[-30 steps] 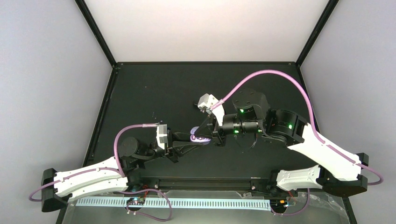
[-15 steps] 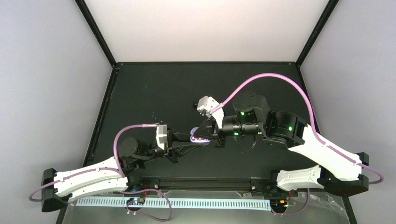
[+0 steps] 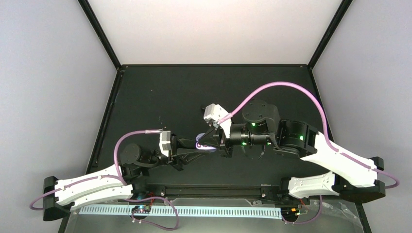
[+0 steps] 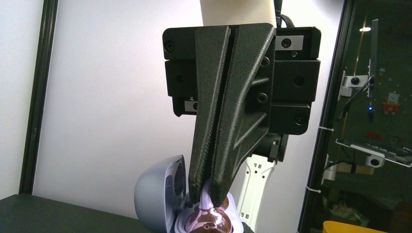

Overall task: Insert the wireless bluetooth earbuds into the charging case
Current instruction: Adjust the earbud with the charging case.

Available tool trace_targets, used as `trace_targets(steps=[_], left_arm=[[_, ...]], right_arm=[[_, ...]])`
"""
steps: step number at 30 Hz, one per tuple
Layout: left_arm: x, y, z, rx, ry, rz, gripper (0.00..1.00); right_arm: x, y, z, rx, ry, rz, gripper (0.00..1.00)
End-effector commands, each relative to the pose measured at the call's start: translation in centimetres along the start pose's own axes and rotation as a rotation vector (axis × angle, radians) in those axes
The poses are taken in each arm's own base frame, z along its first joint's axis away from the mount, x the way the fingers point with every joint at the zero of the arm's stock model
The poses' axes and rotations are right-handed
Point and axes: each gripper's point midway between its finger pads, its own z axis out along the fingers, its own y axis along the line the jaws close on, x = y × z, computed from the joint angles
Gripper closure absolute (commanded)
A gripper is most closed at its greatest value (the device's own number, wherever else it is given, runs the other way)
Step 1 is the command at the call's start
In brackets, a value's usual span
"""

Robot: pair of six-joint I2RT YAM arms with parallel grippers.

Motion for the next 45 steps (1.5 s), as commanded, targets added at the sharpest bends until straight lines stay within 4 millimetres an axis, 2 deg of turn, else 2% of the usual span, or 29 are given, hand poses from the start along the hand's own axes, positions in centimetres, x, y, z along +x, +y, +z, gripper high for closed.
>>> trace_targets(steps=[1,7,15,29,36,45], left_arm=[[-4.7,-1.3,-0.4,0.032,-0.160,0.031,0.98],[-4.6,-1.3,-0.6,0.031,-0.166,0.031,0.98],[-4.7,-1.1,-0.8,0.017,-0.177,0.036,0.98],[-4.2,-0.4,-0.9,-0.013,-0.177,0.059,0.98],[-3.2,-1.1,-0.6,0.029,-0.121,0.107,0.98],[-1.9,-1.7,-0.5,0.071,-0.070,0.186,0.98]], right_arm=[[2.5,0.1,1.6,-0.002,0.049,0.017,0.99],[1.4,0.6,1.8,-0.016,-0.016,0.016,0.99],[1.3,1.1,2.2,-0.028,-0.034,0.035,0.99],[0.7,0.6,1.7,0.007,-0.129,0.104,0.99],[2.0,0.3,2.4,0.028,-0.045,0.036,0.99],[2.1,1.3,1.8,-0.023,-0.031,-0.031,0.99]])
